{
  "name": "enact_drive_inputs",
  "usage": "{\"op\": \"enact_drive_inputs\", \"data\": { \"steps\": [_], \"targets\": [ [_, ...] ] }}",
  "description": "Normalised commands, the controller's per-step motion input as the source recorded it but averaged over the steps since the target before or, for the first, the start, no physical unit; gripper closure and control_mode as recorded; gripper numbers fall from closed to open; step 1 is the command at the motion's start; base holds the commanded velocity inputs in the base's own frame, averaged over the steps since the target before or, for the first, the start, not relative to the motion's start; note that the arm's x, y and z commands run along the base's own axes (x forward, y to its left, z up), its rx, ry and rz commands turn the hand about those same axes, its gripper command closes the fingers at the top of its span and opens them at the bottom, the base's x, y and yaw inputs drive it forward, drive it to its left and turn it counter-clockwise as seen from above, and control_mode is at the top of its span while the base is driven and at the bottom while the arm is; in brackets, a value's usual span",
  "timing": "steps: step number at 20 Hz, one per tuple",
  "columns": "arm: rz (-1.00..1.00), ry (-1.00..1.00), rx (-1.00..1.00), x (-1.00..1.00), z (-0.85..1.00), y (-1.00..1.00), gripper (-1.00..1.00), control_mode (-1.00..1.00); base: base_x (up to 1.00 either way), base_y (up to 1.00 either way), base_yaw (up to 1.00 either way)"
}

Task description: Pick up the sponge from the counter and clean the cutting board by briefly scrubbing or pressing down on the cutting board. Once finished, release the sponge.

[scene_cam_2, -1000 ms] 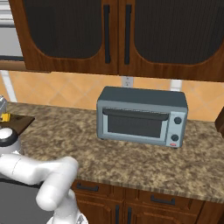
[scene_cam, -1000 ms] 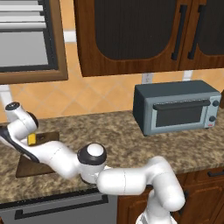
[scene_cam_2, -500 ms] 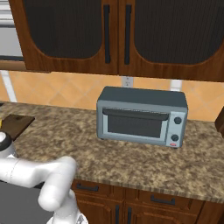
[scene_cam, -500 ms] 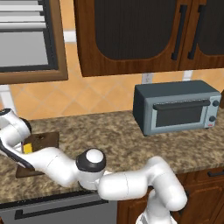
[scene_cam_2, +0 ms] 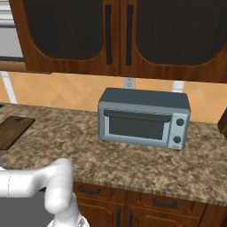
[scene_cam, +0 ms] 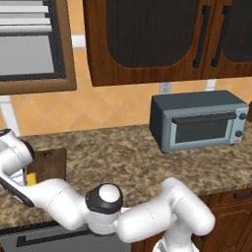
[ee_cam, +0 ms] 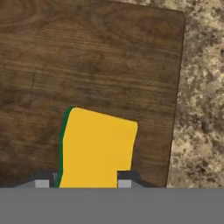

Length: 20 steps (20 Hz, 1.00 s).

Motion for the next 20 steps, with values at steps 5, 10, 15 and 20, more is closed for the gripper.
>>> {"op": "enact_drive_inputs", "data": {
  "steps": [5,10,15,20],
  "targets": [
    [0.03,0.00,0.10,-1.00,-0.38,-0.37,1.00,-1.00,0.00,0.00,0.00],
    [0.03,-0.02,0.12,-0.98,-0.14,-0.40,1.00,-1.00,0.00,0.00,0.00],
    [0.03,-0.02,0.13,0.00,0.99,-0.81,1.00,-1.00,0.00,0.00,0.00],
    [0.00,0.01,0.10,0.23,0.88,-1.00,1.00,-1.00,0.00,0.00,0.00]
  ]
}}
